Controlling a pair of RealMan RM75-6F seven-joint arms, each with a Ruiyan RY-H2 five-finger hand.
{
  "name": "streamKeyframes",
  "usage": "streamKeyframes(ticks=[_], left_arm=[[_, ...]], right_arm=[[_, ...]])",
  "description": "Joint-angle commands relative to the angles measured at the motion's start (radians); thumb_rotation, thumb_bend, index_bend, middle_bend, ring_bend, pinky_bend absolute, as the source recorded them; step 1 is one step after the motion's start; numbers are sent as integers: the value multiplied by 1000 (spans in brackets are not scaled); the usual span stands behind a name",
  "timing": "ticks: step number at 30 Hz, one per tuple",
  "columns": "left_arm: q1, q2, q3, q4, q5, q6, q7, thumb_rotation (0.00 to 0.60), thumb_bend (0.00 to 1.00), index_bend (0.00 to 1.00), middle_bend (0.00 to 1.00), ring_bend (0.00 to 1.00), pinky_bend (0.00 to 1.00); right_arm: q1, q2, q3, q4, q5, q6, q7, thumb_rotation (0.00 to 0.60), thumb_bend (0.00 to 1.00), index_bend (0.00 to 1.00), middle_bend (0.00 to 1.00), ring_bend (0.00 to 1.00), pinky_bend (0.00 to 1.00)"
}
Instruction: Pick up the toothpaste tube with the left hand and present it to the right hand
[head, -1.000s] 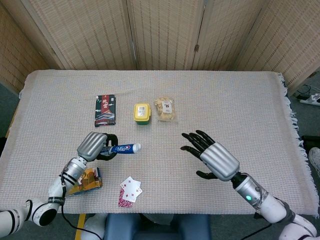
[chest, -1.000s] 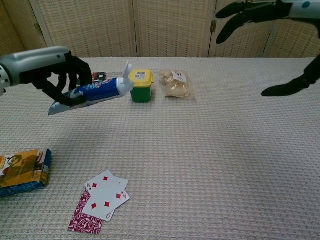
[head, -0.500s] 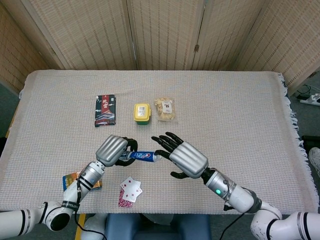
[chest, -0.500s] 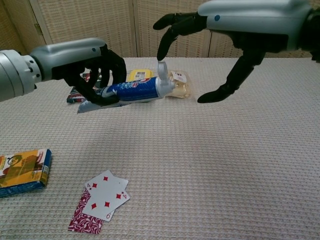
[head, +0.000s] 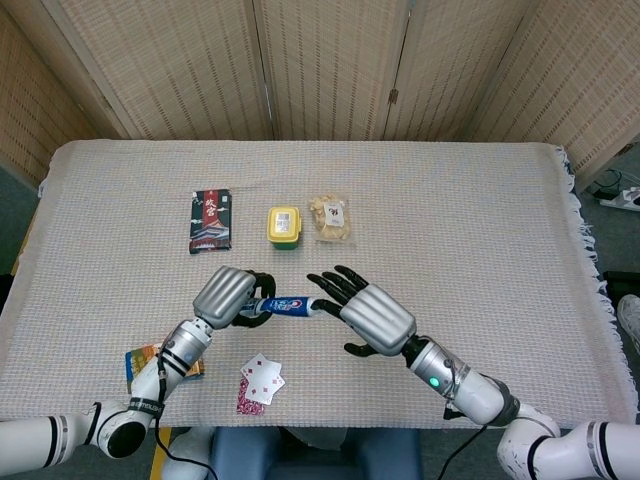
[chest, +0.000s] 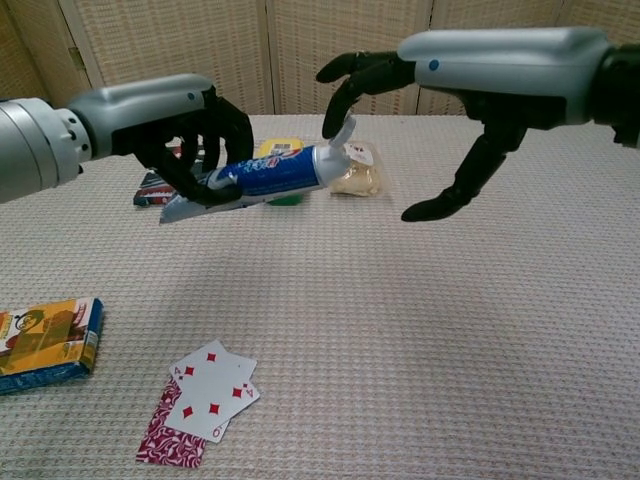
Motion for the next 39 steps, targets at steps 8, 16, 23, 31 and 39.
streamKeyframes(ticks=[8,16,23,31,39], left_arm=[[8,15,11,7,34,4,-47,600,656,750,786,695,645],[10,9,6,9,44,20,-73,600,656,750,786,694,644],[46,-31,23,56,135,97,-168,600,656,750,786,691,628],[63,-80,35,90,194,137,-251,600,657,751,786,691,627],[63,-114,18,77,193,153,-257,600,656,751,786,691,627]], right_arm=[[-7,4,-24,17,9,21,5,600,263,268,0,0,0],[-12,-8,-34,30,-12,48,34,600,262,268,0,0,0],[-60,12,-40,27,-143,153,244,600,262,257,0,0,0],[-27,-37,-34,72,-193,141,480,600,262,0,0,0,0],[12,-102,-7,111,-199,141,596,600,262,0,0,0,0]])
